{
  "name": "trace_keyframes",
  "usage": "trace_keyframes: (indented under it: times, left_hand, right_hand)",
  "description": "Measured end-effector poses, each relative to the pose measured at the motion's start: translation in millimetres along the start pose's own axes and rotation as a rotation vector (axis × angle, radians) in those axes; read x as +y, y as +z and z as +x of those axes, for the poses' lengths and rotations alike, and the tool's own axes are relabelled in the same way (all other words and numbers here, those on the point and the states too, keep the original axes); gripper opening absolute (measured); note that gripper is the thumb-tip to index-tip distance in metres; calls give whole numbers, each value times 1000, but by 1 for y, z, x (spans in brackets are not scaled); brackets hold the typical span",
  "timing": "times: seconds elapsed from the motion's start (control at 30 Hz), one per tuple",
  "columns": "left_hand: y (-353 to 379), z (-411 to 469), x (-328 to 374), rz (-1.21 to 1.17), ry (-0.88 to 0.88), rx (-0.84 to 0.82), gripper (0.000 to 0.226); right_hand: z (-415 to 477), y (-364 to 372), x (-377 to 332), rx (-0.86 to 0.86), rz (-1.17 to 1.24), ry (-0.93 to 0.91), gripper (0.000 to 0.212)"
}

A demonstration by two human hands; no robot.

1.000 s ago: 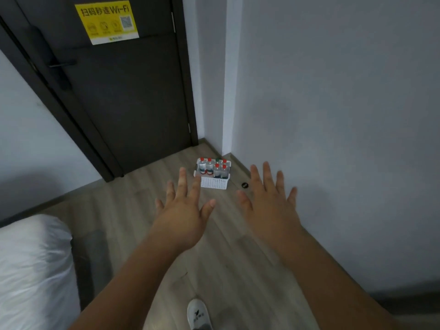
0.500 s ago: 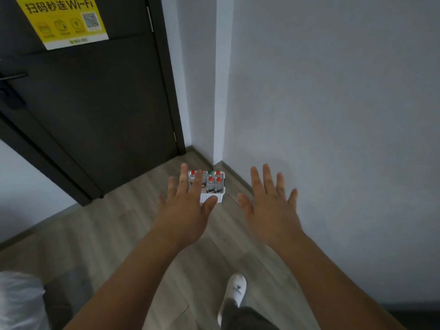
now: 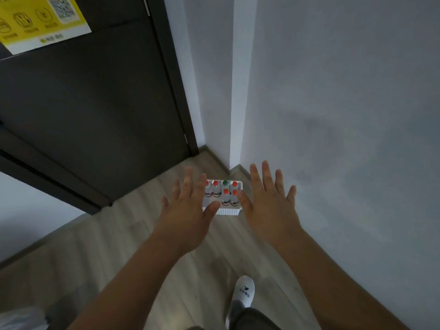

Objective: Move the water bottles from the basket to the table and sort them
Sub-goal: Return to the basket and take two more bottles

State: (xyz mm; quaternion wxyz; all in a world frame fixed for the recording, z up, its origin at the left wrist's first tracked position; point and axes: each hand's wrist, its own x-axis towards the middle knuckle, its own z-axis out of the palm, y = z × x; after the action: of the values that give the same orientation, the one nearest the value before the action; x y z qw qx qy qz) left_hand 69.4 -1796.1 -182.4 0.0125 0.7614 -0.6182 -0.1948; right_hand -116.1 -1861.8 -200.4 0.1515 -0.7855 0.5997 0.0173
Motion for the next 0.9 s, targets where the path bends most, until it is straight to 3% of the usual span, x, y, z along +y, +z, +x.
trace_keyframes:
  times: [0.3, 0.57, 0.9]
  left_hand:
    - [5, 115, -34, -62, 22, -65, 76]
    - [65, 221, -82, -72, 95, -141, 76]
    - [234, 330, -130, -5, 164, -191, 82]
  right_hand:
    - [116, 25, -8, -56, -23, -5, 87]
    - [199, 106, -13, -53, 29, 60, 78]
    - [281, 278, 30, -81, 29, 109, 77]
